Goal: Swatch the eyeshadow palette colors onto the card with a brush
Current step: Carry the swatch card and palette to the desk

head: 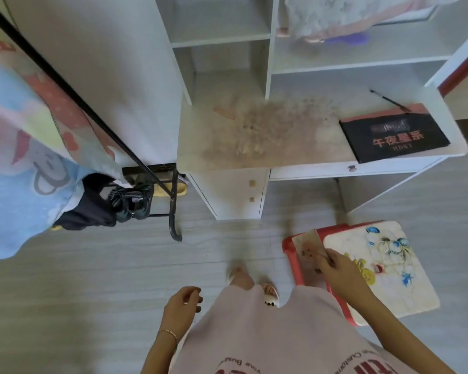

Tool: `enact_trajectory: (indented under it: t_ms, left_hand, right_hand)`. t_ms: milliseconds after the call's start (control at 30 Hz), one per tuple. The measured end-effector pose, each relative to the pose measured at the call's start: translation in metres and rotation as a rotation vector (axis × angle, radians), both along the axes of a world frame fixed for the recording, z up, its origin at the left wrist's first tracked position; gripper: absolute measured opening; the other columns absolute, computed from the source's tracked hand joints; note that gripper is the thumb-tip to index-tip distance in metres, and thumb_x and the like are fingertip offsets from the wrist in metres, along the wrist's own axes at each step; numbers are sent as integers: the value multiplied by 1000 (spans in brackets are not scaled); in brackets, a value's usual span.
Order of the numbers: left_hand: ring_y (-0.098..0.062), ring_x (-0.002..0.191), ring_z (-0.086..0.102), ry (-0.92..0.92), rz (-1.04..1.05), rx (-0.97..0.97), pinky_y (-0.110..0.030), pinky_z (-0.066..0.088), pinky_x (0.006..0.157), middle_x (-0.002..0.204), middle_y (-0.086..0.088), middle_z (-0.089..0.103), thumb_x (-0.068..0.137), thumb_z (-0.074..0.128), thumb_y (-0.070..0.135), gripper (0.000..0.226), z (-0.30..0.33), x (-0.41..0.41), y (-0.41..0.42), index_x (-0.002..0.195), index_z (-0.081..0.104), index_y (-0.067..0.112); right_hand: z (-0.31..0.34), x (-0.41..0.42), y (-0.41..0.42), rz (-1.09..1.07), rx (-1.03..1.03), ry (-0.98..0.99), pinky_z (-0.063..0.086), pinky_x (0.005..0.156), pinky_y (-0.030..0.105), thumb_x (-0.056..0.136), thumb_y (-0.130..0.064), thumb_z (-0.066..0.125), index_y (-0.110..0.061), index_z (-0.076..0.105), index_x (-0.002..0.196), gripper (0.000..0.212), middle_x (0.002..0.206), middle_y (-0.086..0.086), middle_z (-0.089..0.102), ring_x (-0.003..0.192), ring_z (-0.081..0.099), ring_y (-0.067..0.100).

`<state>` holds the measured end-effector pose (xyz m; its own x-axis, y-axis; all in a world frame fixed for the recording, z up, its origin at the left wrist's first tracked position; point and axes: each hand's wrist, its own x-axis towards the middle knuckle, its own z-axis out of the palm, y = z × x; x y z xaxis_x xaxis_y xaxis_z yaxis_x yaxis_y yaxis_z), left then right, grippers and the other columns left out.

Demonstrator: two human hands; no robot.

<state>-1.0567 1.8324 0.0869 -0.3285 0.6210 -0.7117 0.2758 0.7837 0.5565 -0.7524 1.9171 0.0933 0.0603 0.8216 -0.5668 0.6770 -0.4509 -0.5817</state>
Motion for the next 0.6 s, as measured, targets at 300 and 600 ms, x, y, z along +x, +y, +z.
enact_trajectory:
  t_ms: [300,600]
  left_hand:
    - [-13,76,63,-8,-238,70,-28,46,73,91,-4,65,92,44,16,17,-14,-20,166,101,59,16]
    - [-18,84,62,34,-661,215,-27,44,77,92,-1,65,92,45,18,15,2,4,315,95,59,22]
  right_hand:
    - [-6,-23,91,-115,-9,-78,37,55,17,94,-22,43,-14,57,82,21,76,3,62,69,57,10]
    - [20,-6,118,-411,9,-132,36,57,27,92,-16,43,-9,57,75,23,71,4,62,68,55,17]
